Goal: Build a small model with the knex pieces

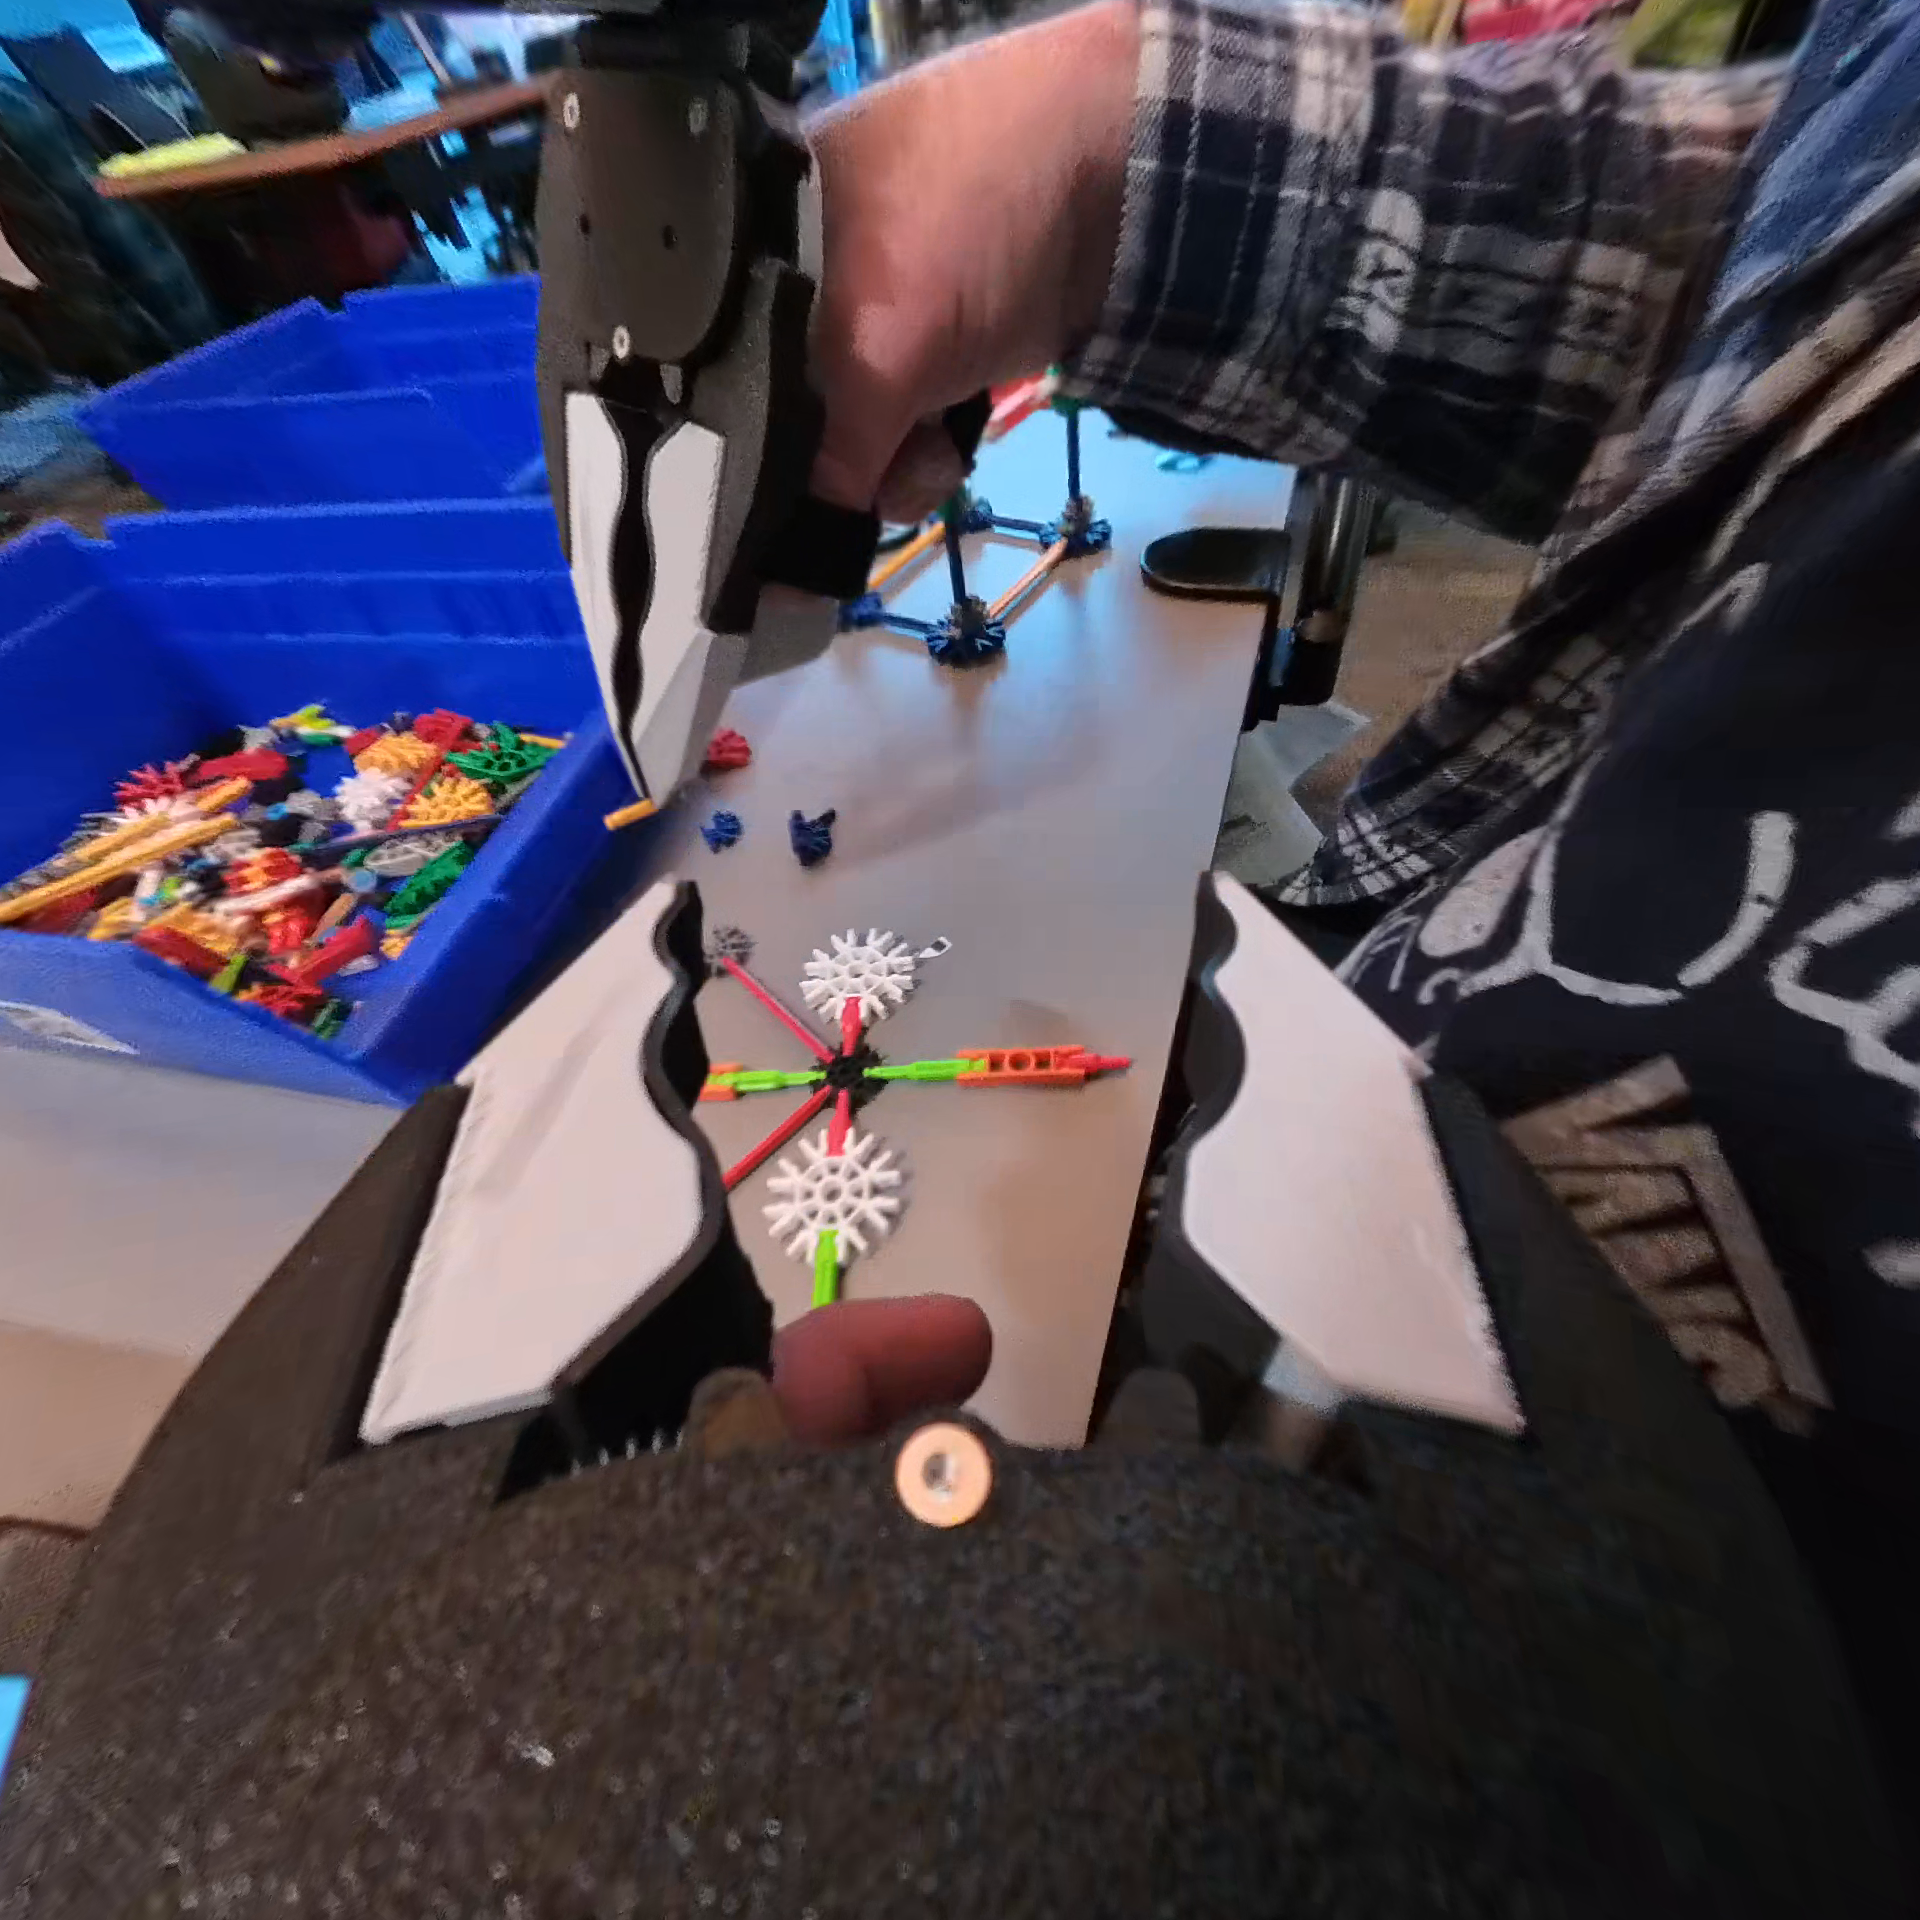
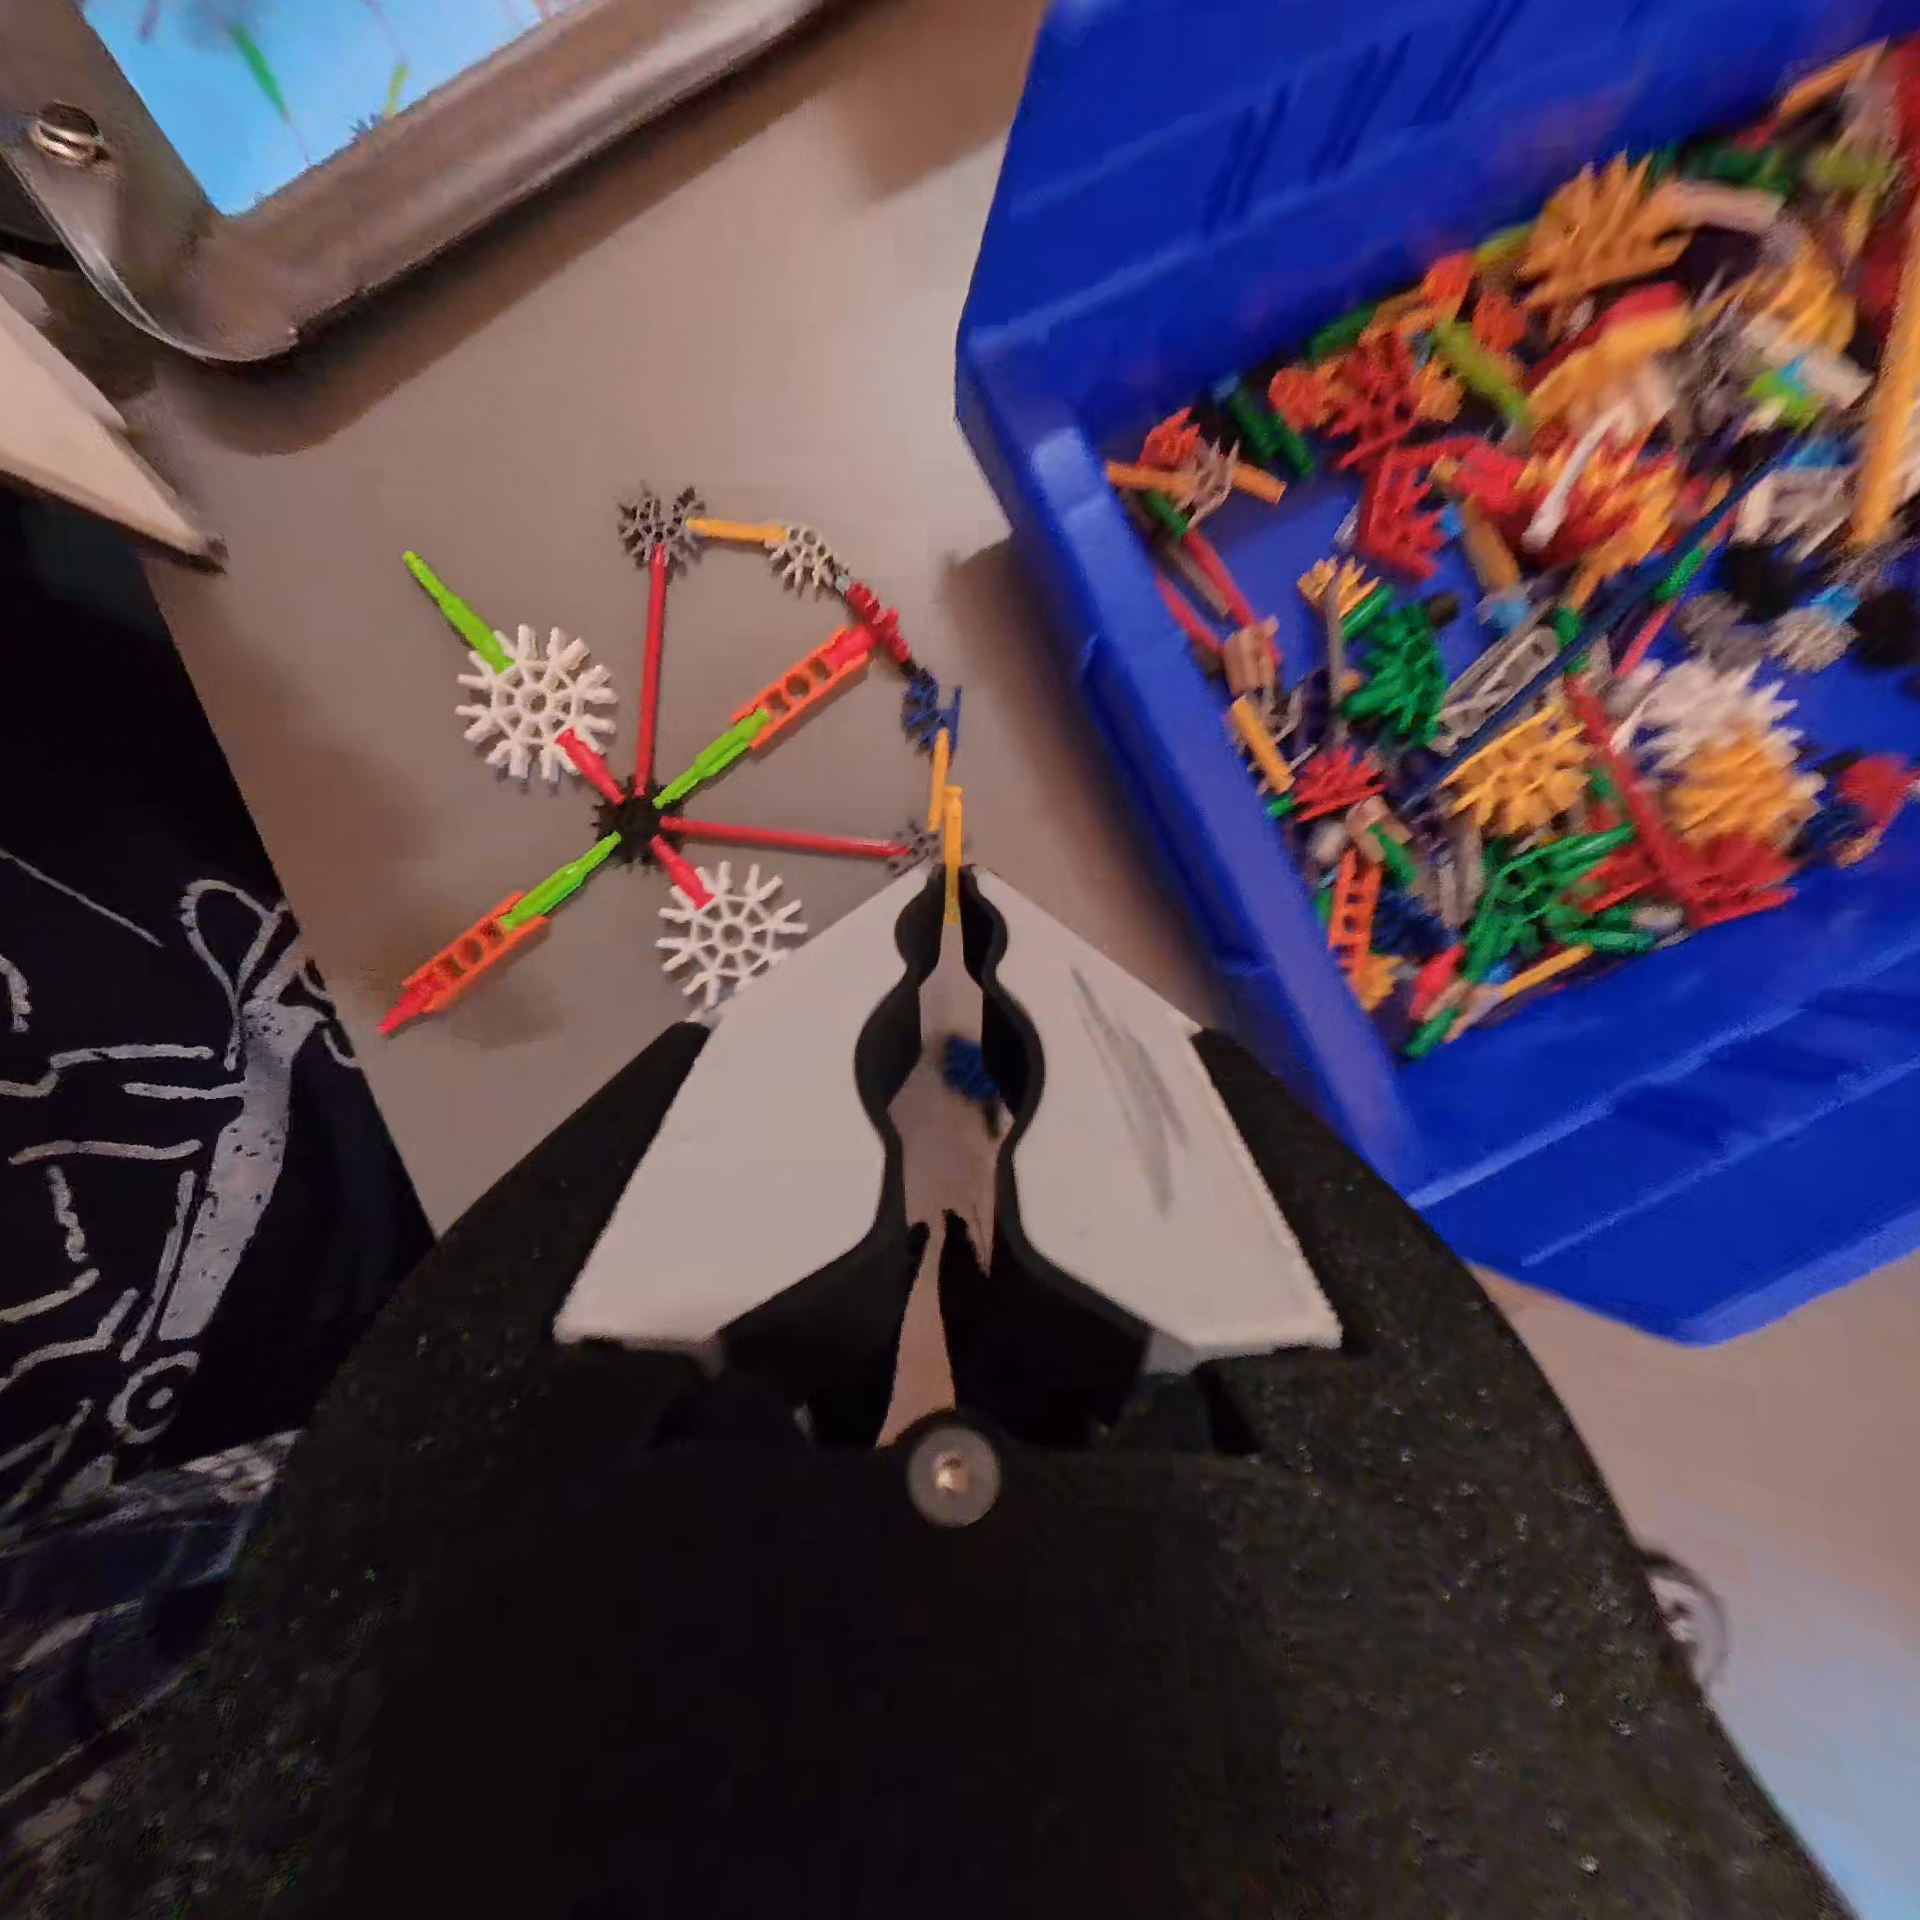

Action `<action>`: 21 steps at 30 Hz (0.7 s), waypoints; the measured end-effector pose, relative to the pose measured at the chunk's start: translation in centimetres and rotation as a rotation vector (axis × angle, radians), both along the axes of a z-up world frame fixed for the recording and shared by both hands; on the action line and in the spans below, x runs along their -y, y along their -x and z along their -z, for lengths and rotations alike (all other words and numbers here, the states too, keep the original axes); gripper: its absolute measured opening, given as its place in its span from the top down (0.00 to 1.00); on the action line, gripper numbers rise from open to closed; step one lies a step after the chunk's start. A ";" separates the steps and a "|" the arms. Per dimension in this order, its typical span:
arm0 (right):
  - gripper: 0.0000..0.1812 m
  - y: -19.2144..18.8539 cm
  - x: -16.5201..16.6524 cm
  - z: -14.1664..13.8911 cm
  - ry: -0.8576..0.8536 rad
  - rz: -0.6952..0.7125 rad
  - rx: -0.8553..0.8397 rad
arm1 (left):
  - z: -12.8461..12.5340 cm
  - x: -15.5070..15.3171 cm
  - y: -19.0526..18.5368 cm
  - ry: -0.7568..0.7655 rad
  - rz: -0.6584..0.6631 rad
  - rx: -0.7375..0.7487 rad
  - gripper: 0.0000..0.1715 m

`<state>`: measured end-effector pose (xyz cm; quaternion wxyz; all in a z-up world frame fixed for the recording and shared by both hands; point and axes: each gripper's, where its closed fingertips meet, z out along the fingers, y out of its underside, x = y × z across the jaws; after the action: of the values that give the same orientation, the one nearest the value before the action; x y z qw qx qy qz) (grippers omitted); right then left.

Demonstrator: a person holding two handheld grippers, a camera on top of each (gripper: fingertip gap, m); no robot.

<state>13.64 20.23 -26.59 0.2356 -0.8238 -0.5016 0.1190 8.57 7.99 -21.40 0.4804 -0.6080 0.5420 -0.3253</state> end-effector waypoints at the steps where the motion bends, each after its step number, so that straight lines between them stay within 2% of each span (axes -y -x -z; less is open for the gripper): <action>1: 0.99 -0.3 0.5 0.8 0.019 0.023 -0.001 | 0.4 0.0 -0.7 -0.003 -0.005 -0.018 0.46; 7: 0.99 -1.2 2.3 3.9 0.093 0.089 -0.020 | 2.7 0.4 -3.8 -0.087 -0.002 -0.103 0.47; 11: 0.99 -1.3 2.2 5.4 0.098 0.093 0.008 | 4.4 0.3 -4.9 -0.179 -0.005 -0.174 0.48; 21: 0.99 -1.0 1.2 6.0 0.094 0.079 0.012 | 5.7 0.9 -5.9 -0.188 0.013 -0.181 0.45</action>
<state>14.64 19.01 -32.56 0.1982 -0.8537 -0.4641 0.1283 14.46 7.12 -27.08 0.4824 -0.5837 0.6149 -0.2201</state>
